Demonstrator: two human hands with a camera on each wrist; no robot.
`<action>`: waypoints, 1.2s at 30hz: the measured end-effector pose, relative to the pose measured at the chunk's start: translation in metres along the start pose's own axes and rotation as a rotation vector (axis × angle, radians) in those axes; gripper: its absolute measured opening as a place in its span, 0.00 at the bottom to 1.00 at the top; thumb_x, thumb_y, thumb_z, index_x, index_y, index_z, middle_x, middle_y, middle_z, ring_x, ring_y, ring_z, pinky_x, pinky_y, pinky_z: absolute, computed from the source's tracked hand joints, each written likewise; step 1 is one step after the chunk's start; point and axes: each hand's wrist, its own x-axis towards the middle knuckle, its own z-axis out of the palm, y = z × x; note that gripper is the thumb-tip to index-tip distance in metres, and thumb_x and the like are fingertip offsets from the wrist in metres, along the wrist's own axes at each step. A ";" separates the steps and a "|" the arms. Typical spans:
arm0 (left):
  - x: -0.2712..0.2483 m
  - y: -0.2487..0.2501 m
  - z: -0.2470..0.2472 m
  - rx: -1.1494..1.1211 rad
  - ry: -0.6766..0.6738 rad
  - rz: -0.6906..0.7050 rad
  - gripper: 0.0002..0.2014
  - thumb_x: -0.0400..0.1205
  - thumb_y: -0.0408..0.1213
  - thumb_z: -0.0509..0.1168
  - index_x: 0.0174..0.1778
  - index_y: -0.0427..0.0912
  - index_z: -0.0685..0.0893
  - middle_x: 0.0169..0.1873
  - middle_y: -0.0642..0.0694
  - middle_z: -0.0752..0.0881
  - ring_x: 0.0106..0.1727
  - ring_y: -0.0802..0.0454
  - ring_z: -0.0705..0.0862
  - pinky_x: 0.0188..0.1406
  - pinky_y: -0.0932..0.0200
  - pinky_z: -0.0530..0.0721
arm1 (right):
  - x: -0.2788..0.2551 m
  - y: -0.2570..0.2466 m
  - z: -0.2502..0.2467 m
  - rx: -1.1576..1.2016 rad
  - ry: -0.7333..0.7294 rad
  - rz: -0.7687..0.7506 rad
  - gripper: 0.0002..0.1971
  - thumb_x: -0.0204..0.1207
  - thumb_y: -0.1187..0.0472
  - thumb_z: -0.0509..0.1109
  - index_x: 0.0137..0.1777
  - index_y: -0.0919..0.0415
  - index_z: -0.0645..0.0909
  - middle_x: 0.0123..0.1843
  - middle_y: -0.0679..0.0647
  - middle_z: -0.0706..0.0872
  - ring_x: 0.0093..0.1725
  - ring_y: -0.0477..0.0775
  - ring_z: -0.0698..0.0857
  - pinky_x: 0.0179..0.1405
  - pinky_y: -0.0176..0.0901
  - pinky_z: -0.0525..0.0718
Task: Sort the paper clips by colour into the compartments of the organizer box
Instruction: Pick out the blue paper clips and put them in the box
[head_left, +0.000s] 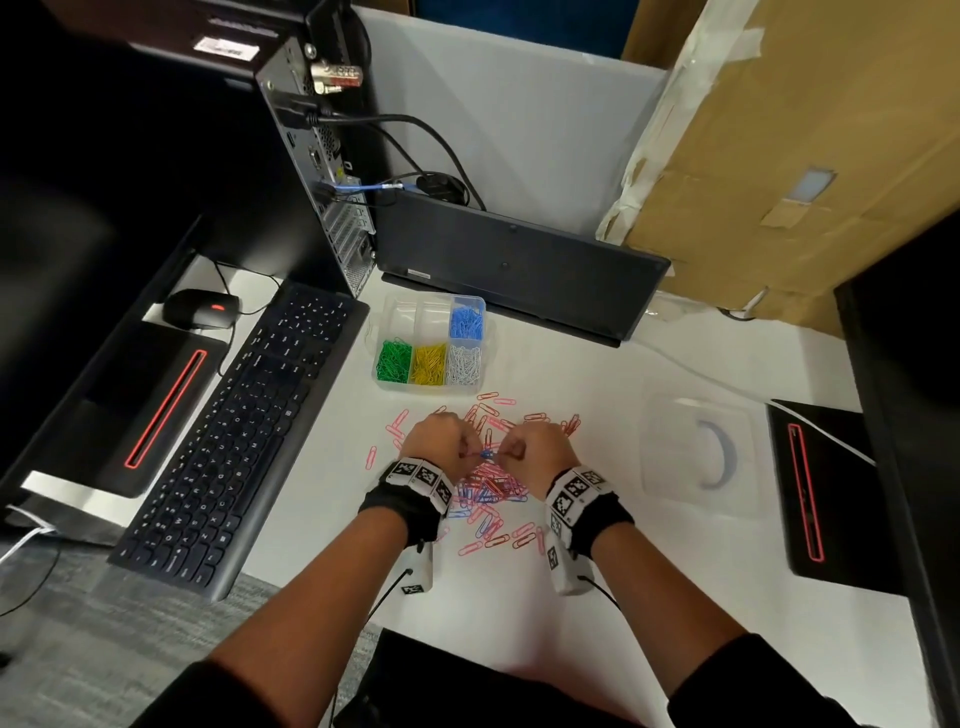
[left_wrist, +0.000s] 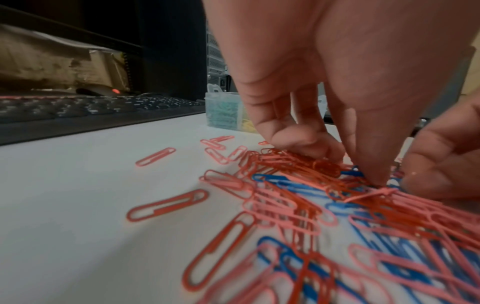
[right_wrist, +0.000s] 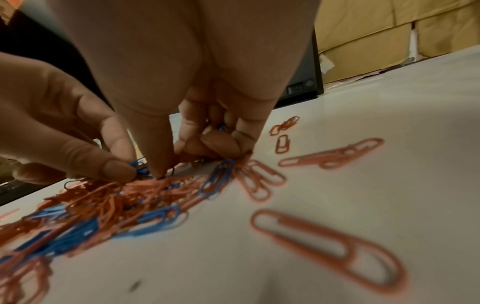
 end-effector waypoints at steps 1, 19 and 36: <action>0.000 -0.002 -0.001 -0.032 -0.001 0.003 0.04 0.71 0.41 0.77 0.34 0.53 0.88 0.36 0.54 0.88 0.38 0.55 0.86 0.43 0.59 0.87 | 0.000 0.000 0.000 0.001 -0.011 0.002 0.02 0.70 0.62 0.80 0.39 0.59 0.90 0.37 0.52 0.89 0.34 0.47 0.84 0.37 0.35 0.81; -0.015 -0.021 0.000 -0.703 -0.002 -0.099 0.08 0.78 0.35 0.74 0.52 0.44 0.91 0.38 0.47 0.91 0.42 0.52 0.88 0.45 0.63 0.85 | -0.039 0.015 -0.034 1.480 -0.120 0.630 0.12 0.82 0.58 0.67 0.39 0.63 0.83 0.32 0.56 0.80 0.31 0.52 0.76 0.25 0.37 0.77; -0.014 -0.001 0.001 -1.009 -0.040 -0.223 0.14 0.80 0.15 0.60 0.49 0.38 0.82 0.39 0.34 0.88 0.42 0.44 0.89 0.37 0.59 0.90 | -0.038 0.010 -0.018 -0.055 0.031 0.396 0.14 0.73 0.49 0.78 0.47 0.60 0.92 0.43 0.55 0.93 0.45 0.51 0.90 0.47 0.34 0.84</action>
